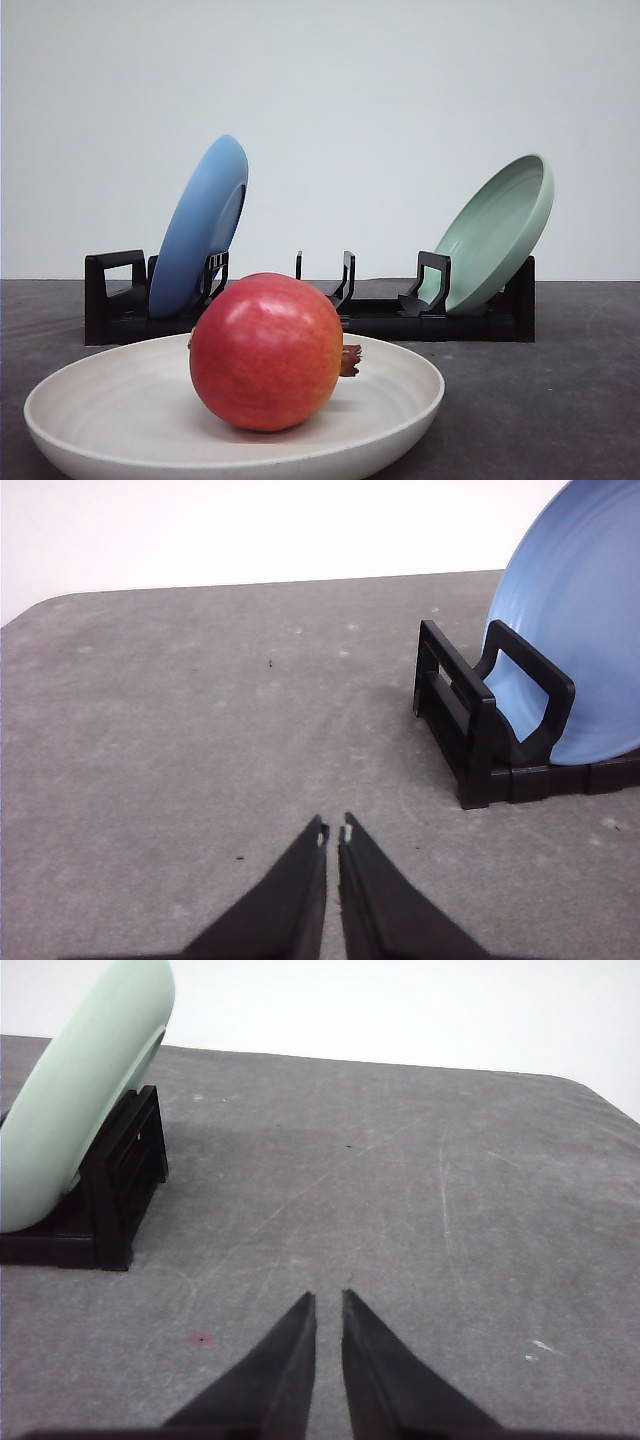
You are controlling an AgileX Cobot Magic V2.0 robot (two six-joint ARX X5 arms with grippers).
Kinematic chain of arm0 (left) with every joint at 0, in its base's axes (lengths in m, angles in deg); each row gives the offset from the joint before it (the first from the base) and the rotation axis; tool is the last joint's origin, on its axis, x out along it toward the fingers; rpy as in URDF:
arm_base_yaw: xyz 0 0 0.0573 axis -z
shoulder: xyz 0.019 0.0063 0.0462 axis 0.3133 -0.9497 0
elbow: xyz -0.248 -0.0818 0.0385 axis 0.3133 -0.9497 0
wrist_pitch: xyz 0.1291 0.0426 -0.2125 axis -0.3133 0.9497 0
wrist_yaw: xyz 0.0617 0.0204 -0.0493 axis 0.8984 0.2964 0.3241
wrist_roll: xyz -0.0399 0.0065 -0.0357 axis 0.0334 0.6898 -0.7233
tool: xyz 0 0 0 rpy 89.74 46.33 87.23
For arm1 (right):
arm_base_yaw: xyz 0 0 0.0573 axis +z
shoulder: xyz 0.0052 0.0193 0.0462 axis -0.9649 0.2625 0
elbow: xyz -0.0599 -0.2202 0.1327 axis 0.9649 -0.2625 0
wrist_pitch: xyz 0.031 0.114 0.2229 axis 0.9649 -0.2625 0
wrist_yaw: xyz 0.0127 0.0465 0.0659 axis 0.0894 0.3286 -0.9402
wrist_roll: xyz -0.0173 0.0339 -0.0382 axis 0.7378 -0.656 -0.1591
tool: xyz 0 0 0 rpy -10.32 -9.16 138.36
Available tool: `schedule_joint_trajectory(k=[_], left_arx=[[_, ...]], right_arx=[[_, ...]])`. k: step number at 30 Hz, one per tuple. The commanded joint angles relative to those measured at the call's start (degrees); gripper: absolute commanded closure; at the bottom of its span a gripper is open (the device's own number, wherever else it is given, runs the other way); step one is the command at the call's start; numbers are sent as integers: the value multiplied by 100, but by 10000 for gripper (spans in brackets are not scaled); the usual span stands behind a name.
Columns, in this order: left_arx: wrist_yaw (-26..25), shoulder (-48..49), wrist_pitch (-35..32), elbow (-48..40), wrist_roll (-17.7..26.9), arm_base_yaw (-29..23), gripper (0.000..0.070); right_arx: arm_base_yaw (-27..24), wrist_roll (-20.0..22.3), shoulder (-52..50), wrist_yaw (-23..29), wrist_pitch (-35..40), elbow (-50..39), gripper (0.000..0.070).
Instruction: Place pomegranate in white plate
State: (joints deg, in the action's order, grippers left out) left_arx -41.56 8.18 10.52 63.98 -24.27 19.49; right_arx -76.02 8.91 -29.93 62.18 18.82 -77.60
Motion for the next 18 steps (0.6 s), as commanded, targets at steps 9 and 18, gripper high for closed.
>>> schedule_joint_trajectory(k=[9, 18], left_arx=[[15, 4, 28, -57, 52, -15, 700], [15, 4, 28, -57, 52, -15, 700]], right_arx=[[0, -68, -4, 0, 61, -24, 655], [0, -68, -4, 0, 60, -24, 655]])
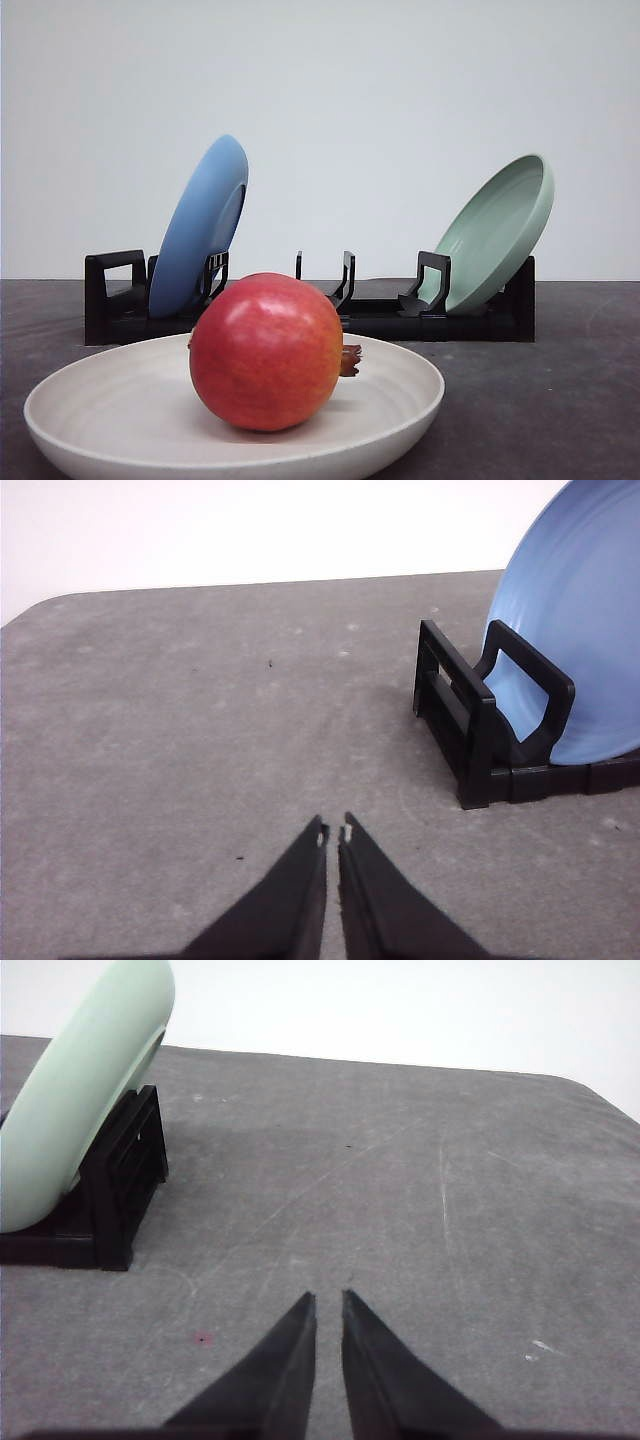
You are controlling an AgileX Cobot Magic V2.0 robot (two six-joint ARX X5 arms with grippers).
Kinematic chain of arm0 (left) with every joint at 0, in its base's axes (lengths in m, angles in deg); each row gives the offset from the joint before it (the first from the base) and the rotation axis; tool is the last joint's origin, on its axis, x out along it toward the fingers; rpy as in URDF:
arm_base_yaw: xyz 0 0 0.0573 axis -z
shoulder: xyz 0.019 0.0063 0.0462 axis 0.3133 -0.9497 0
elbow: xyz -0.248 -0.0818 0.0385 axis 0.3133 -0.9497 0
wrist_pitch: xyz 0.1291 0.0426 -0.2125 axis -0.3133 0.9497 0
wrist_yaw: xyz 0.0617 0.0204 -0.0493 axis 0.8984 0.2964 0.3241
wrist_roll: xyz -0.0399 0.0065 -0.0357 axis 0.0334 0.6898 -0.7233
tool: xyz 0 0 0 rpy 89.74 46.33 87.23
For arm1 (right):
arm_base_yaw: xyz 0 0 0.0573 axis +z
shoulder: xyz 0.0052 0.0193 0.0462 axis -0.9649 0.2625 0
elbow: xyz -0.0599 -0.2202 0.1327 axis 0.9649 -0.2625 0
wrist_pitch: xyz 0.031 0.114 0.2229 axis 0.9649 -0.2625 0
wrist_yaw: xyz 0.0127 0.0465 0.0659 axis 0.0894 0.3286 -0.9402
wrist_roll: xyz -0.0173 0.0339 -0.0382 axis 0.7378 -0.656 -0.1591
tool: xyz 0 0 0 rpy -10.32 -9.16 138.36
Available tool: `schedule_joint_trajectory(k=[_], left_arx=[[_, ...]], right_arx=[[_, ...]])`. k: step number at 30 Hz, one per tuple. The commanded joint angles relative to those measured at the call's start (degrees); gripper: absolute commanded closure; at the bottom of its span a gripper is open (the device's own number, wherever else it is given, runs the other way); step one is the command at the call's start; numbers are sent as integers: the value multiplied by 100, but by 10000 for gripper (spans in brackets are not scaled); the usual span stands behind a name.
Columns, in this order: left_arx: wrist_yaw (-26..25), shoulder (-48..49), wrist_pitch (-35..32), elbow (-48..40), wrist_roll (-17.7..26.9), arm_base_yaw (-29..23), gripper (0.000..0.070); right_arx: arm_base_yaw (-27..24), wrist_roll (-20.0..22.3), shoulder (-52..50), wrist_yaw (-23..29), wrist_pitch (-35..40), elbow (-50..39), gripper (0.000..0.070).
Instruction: Place pomegranate in white plate
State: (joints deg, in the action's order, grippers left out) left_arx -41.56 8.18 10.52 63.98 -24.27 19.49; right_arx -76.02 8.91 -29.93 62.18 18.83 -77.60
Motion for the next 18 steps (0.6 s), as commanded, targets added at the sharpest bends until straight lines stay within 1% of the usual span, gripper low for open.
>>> schedule_joint_trajectory(k=[1, 18], left_arx=[[15, 4, 28, -57, 52, -15, 700], [15, 4, 28, -57, 52, -15, 700]], right_arx=[[0, -68, -4, 0, 59, -24, 655], [0, -68, -4, 0, 60, -24, 655]])
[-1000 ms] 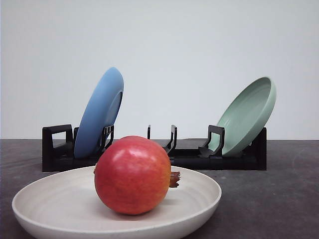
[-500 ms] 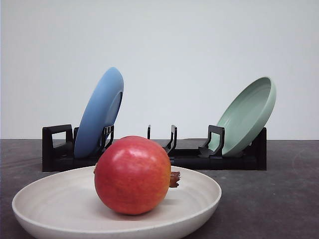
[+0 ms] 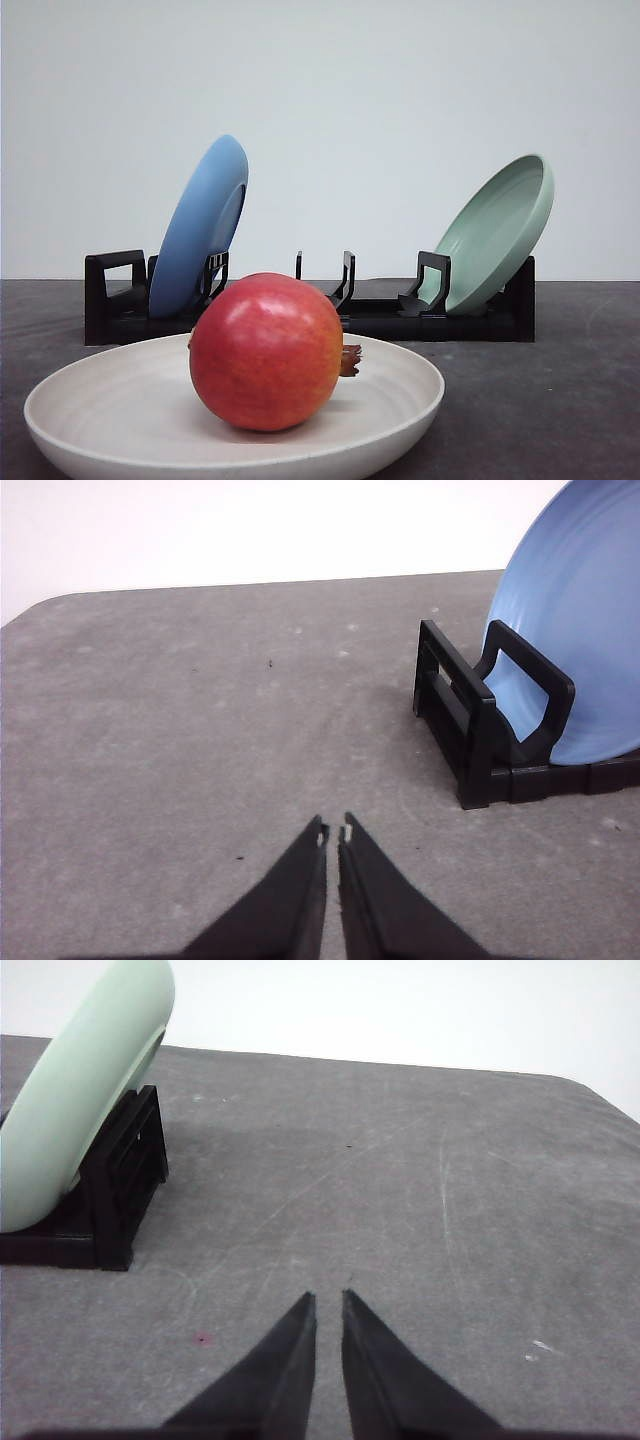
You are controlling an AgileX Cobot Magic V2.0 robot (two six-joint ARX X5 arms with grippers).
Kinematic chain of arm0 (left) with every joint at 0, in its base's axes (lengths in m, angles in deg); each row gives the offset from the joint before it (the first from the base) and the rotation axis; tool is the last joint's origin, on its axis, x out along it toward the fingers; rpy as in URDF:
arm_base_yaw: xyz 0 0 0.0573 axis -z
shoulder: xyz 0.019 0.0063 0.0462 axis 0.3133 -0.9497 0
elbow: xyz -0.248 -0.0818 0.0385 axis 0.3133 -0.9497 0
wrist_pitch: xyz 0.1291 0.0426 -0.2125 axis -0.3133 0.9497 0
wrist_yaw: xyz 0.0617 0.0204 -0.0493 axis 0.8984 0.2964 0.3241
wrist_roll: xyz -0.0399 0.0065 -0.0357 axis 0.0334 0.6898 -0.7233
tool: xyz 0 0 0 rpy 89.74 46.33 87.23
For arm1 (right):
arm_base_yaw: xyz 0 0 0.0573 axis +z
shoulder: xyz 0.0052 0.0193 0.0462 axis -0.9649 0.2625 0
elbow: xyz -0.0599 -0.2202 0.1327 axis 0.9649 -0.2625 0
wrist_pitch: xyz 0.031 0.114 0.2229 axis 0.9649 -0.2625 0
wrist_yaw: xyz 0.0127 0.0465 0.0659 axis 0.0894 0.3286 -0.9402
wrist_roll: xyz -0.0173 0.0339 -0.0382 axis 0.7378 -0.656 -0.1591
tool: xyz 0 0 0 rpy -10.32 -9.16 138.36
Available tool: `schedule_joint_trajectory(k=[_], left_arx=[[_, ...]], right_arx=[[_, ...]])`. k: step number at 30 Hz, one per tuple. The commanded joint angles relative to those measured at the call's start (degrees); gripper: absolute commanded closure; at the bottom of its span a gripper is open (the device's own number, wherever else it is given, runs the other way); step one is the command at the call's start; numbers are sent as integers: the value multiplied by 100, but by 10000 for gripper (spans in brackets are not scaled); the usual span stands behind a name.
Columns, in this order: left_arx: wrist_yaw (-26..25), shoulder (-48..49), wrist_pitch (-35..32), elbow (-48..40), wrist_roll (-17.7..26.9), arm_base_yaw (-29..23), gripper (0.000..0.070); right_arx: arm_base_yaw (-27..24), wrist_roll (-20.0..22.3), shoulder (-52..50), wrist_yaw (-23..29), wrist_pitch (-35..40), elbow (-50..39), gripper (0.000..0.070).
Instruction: Place pomegranate in white plate
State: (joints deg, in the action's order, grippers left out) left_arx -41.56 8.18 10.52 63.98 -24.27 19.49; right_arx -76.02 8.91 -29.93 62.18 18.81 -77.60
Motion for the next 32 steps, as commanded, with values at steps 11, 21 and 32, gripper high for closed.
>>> schedule_joint_trajectory(k=[11, 21, 32], left_arx=[[15, 4, 28, -57, 52, -15, 700], [15, 4, 28, -57, 52, -15, 700], [15, 4, 28, -57, 52, -15, 700]], right_arx=[[0, -68, -4, 0, 61, -24, 655], [0, -68, -4, 0, 61, -24, 655], [0, -68, -4, 0, 61, -24, 655]])
